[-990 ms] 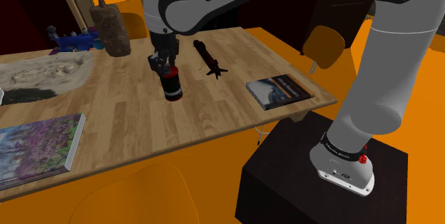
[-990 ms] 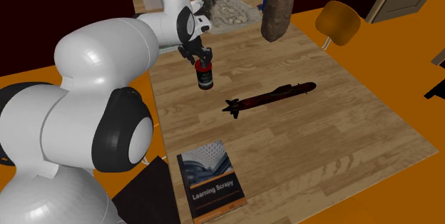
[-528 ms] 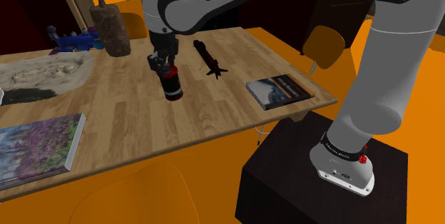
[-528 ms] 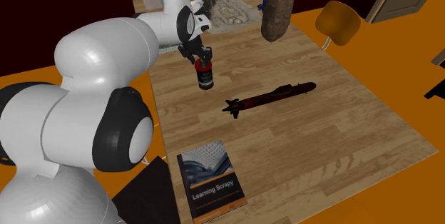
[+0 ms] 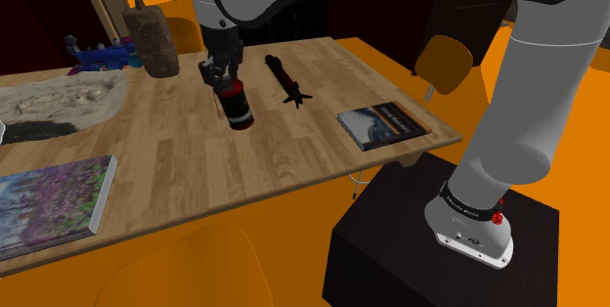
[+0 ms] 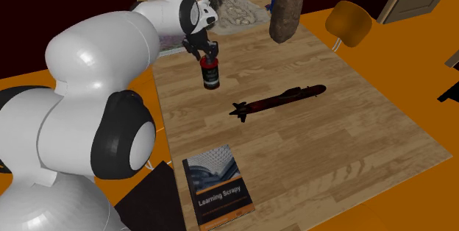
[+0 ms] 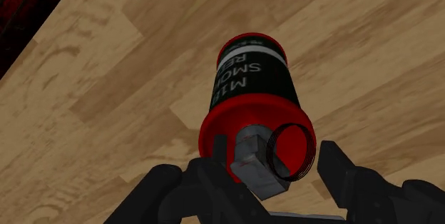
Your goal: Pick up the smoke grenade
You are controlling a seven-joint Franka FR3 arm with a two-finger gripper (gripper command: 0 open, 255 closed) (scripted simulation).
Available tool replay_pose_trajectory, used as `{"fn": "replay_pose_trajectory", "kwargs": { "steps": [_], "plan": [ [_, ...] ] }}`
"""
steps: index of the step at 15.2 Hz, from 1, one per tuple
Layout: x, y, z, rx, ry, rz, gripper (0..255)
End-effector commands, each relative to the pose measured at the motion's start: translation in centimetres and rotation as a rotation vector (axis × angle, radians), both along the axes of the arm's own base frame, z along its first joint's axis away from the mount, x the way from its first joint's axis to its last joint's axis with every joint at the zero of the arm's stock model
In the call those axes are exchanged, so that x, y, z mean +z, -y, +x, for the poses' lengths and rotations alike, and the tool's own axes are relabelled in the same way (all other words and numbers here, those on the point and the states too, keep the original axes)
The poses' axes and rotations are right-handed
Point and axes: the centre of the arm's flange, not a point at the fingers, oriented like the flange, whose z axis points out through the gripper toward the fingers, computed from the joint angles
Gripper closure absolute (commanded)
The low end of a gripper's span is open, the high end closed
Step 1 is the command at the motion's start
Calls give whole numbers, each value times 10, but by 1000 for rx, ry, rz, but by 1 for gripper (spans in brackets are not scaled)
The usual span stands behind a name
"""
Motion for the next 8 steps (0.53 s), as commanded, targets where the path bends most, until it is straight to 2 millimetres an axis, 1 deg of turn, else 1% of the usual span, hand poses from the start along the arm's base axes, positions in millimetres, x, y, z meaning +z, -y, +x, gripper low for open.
{"fn": "replay_pose_trajectory", "kwargs": {
  "steps": [1,7,8],
  "plan": [
    [11,1,0,0,0,0,255],
    [43,1,0,0,0,0,255],
    [44,1,0,0,0,0,255]
  ]
}}
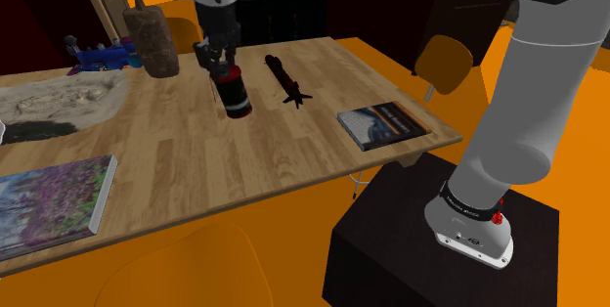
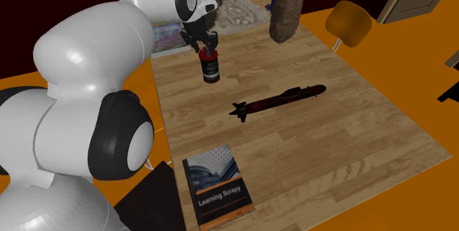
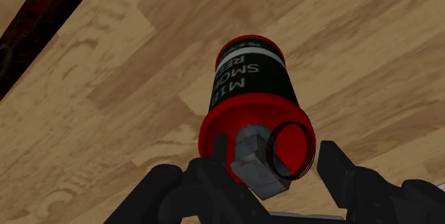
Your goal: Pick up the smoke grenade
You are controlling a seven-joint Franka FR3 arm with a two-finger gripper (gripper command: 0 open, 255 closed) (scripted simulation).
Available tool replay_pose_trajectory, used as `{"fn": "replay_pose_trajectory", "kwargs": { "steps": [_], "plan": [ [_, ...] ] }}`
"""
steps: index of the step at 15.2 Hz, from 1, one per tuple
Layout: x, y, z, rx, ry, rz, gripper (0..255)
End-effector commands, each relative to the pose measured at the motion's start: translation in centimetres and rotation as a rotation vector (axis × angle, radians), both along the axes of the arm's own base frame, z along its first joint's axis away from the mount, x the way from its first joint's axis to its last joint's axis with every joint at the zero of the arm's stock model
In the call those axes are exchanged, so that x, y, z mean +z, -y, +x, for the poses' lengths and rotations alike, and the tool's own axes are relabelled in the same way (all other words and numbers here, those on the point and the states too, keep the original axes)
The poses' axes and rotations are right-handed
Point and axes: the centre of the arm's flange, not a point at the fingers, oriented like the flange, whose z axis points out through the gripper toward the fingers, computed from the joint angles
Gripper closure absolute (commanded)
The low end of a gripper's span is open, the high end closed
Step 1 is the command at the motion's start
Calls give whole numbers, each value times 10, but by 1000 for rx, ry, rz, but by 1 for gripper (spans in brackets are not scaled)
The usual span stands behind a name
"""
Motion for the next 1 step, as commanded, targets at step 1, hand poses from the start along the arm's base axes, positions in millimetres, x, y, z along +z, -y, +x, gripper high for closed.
{"fn": "replay_pose_trajectory", "kwargs": {
  "steps": [1],
  "plan": [
    [3,0,0,0,0,0,255]
  ]
}}
